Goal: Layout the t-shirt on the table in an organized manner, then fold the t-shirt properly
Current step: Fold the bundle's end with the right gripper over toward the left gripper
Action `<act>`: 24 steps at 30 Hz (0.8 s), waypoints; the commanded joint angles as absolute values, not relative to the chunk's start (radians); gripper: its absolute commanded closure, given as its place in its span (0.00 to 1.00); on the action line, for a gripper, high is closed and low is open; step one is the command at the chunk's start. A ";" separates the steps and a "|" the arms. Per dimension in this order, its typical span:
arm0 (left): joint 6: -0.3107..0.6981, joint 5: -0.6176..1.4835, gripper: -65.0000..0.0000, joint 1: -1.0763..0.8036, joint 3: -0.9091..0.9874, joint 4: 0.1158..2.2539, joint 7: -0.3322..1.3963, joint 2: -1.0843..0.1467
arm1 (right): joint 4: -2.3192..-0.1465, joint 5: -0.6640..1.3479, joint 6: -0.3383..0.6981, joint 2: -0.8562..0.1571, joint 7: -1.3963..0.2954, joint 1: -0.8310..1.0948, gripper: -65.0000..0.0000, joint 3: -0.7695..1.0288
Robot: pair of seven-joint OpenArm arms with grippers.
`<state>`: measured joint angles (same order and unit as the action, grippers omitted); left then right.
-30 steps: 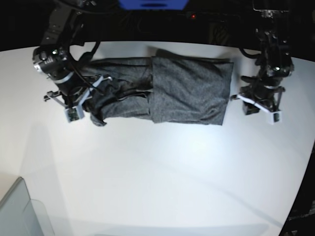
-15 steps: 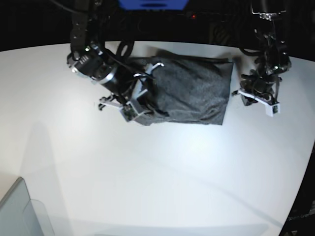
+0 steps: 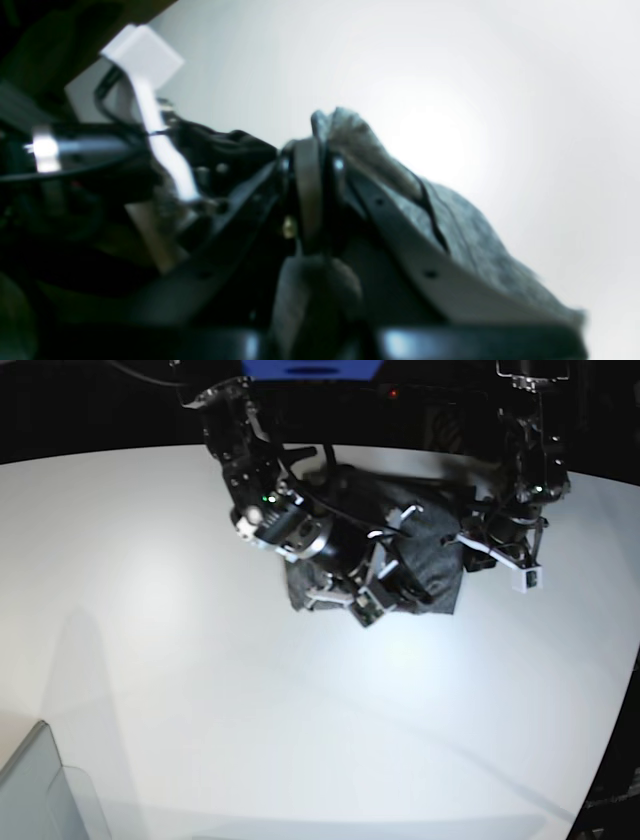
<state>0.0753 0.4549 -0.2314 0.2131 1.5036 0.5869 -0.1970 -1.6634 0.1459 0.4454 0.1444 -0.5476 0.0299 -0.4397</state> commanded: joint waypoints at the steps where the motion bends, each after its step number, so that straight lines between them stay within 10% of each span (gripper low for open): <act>1: 0.068 0.449 0.78 -0.259 0.211 1.504 0.636 -0.200 | -1.653 0.162 0.447 0.157 -0.499 -0.004 1.00 -0.453; 24: 0.067 0.449 0.78 -0.318 0.208 1.575 0.641 -0.200 | -1.331 0.446 0.446 0.157 -0.268 -0.237 1.00 -0.716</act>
